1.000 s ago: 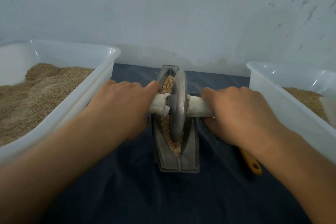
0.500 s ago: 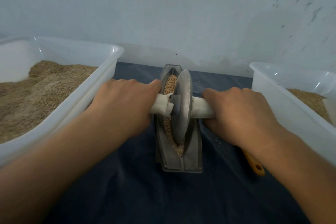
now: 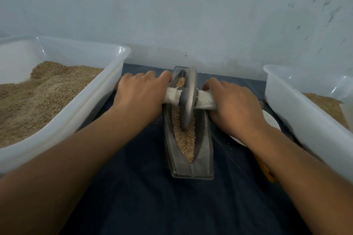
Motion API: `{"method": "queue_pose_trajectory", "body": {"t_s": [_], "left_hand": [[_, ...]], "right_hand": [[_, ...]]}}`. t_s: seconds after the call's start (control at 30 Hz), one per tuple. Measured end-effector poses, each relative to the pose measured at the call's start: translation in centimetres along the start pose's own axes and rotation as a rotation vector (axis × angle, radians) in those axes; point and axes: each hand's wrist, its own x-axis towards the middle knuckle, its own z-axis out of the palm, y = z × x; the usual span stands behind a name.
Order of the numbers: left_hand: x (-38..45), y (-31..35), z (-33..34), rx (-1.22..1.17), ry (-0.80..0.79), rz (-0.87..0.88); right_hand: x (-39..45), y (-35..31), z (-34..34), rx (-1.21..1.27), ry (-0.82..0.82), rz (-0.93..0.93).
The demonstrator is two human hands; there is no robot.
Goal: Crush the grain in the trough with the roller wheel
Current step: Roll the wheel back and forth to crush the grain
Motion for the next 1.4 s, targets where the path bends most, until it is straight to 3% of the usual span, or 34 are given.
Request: {"method": "queue_pose_trajectory", "body": {"t_s": [0.13,0.3,0.47,0.83,1.4], "left_hand": [[0.7,0.0,1.0,0.014,0.047,-0.008],[0.7,-0.1,1.8,0.014,0.194,-0.001],[0.6,-0.3,2.5,-0.014,0.283,-0.006],[0.2,-0.3,1.5,-0.011,0.114,0.016],[-2.8,-0.7,-2.7,-0.103,-0.192,0.032]], "right_hand": [[0.9,0.5,0.9,0.014,0.036,0.011],[1.2,1.0,1.7,0.100,0.210,0.014],[1.7,1.4,2.3,0.043,0.151,0.007],[2.2,1.3,1.4,0.072,-0.078,0.081],[-1.4,-1.5,-3.7,-0.134,-0.168,0.077]]}}
